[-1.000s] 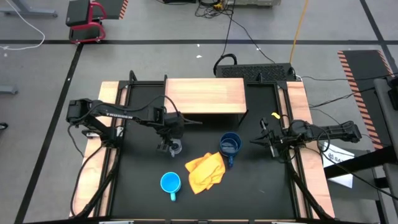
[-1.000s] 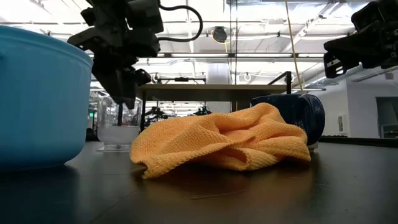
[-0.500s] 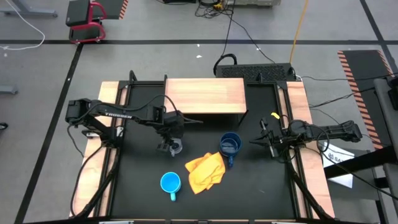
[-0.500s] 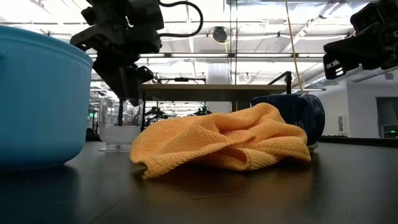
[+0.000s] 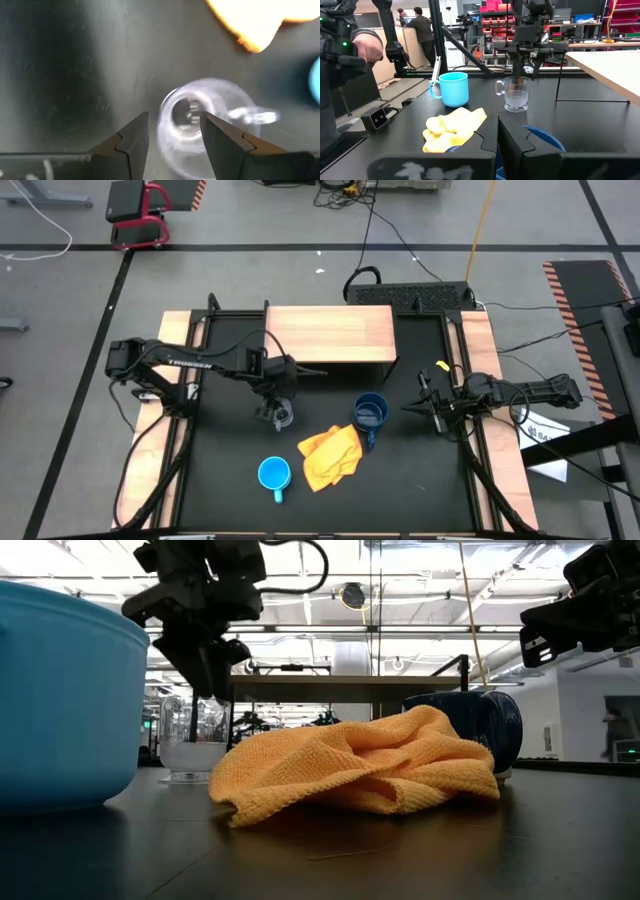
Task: Stack small to large cups/mugs on shelf
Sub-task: Put the transparent mug on the shelf
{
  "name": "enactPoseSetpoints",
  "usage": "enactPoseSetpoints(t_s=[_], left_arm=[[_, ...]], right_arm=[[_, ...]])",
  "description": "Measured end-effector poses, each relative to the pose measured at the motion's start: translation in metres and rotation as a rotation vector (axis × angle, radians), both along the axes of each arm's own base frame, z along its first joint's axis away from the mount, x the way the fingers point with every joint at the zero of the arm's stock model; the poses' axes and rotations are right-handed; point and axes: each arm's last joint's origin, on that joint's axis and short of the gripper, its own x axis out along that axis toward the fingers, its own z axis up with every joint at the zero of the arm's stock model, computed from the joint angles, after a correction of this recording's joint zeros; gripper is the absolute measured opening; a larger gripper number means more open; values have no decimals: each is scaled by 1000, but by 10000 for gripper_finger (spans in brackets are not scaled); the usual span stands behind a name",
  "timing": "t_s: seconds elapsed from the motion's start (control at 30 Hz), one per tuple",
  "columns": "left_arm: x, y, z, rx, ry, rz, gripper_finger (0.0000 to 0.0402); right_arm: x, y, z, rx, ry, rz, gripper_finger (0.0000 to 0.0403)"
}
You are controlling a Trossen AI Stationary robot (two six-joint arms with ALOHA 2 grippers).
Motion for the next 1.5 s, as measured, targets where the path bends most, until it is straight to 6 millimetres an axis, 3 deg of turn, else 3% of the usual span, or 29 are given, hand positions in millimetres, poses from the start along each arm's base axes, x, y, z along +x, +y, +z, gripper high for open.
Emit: enactPoseSetpoints(t_s=[0.4, 1.5], left_arm=[[-1, 12, -1, -28, -4, 26, 177], [-1, 9, -1, -92, -1, 1, 177]], right_arm=[[0, 0, 0, 0, 0, 0, 0], [0, 0, 0, 0, 0, 0, 0]])
